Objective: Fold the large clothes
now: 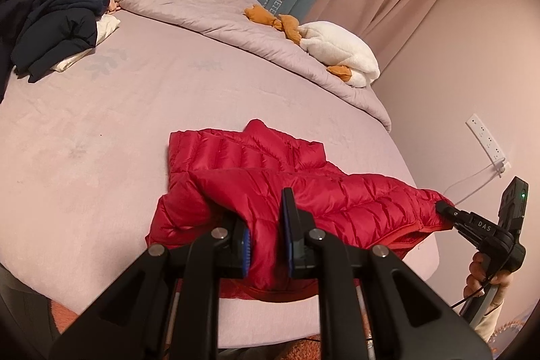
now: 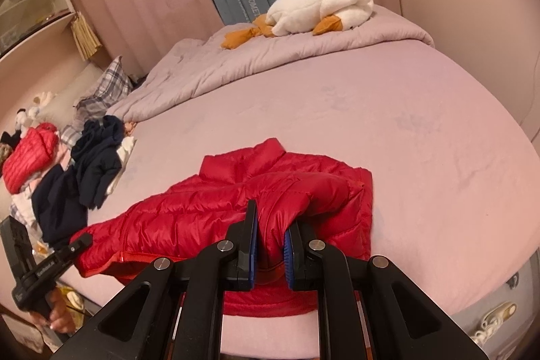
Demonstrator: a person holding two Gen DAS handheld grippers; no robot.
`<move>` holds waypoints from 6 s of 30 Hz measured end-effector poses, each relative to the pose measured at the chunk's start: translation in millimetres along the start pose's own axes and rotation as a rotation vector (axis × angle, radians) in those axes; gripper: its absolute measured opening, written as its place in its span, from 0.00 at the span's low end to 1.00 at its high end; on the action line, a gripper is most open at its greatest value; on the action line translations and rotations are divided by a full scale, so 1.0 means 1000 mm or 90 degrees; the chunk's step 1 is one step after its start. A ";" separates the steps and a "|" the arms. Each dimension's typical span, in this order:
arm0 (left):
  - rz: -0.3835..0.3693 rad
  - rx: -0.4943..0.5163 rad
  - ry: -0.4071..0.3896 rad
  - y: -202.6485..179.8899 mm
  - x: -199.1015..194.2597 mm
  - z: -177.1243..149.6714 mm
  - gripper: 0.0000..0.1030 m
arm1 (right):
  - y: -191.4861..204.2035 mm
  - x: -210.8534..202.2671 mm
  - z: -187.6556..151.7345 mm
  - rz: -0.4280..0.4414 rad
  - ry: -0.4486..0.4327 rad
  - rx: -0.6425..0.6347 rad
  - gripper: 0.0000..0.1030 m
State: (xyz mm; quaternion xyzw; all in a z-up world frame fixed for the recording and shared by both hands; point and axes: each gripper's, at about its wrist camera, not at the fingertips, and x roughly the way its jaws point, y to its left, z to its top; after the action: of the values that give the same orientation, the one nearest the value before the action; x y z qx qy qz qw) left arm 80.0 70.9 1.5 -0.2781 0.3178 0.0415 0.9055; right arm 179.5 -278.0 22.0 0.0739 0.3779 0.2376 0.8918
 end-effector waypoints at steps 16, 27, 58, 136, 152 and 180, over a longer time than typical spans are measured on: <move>0.020 0.011 0.021 -0.004 0.018 0.013 0.14 | -0.010 0.009 0.001 0.017 -0.013 0.029 0.13; 0.052 0.051 0.029 -0.012 0.028 0.014 0.14 | -0.009 0.013 -0.002 0.003 -0.026 0.031 0.13; 0.010 0.038 0.028 0.003 0.031 0.032 0.14 | -0.001 0.026 0.006 0.001 -0.077 -0.007 0.13; 0.111 -0.033 0.033 0.032 0.069 0.036 0.76 | -0.029 0.078 0.029 -0.104 -0.038 0.003 0.62; 0.131 -0.057 0.138 0.078 0.120 0.002 0.32 | -0.066 0.118 -0.009 -0.033 0.095 0.060 0.52; 0.219 0.001 0.119 0.072 0.152 0.014 0.30 | -0.065 0.126 -0.011 -0.112 0.068 0.063 0.09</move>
State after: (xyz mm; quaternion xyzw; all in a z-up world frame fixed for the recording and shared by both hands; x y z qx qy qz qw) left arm 190.7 123.7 -115.2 -0.2217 0.4435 0.1695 0.8517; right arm 271.5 -275.0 -86.4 0.0720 0.4410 0.1431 0.8831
